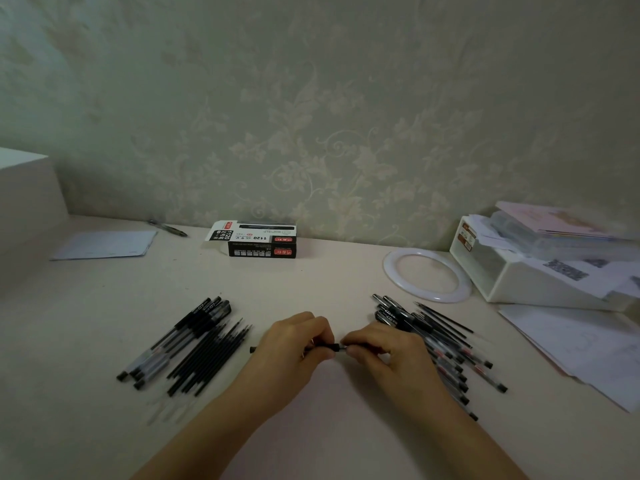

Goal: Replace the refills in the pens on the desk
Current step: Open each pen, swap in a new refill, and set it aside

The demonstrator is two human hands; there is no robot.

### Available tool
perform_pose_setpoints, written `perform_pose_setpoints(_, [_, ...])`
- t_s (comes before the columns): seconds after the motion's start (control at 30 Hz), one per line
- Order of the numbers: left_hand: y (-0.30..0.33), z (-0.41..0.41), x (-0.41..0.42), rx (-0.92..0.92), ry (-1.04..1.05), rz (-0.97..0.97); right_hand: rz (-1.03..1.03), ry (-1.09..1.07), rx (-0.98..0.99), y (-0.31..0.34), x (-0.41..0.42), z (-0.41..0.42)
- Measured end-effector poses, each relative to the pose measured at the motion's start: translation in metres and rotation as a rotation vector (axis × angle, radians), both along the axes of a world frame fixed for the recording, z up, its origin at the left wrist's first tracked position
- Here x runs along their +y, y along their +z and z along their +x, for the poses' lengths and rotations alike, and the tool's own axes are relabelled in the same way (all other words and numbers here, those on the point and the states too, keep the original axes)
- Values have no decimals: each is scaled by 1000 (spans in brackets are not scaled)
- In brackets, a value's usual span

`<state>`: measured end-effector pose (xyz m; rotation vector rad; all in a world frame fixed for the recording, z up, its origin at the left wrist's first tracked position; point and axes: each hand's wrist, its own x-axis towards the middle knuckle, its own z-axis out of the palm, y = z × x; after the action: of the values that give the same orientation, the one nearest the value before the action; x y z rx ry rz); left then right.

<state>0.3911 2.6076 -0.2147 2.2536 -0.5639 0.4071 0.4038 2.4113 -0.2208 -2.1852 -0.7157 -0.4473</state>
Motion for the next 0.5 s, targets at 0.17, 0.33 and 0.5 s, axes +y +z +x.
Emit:
perform_pose_setpoints(0.17, [1, 2, 3, -3, 2, 2, 4, -11, -15, 1, 3, 1])
perform_pose_setpoints(0.33, [2, 0, 5, -35, 68, 11, -45, -60, -38, -3, 7, -1])
perform_pose_setpoints(0.5, [21, 11, 46, -108, 537, -39, -7, -155, -41, -1, 2, -3])
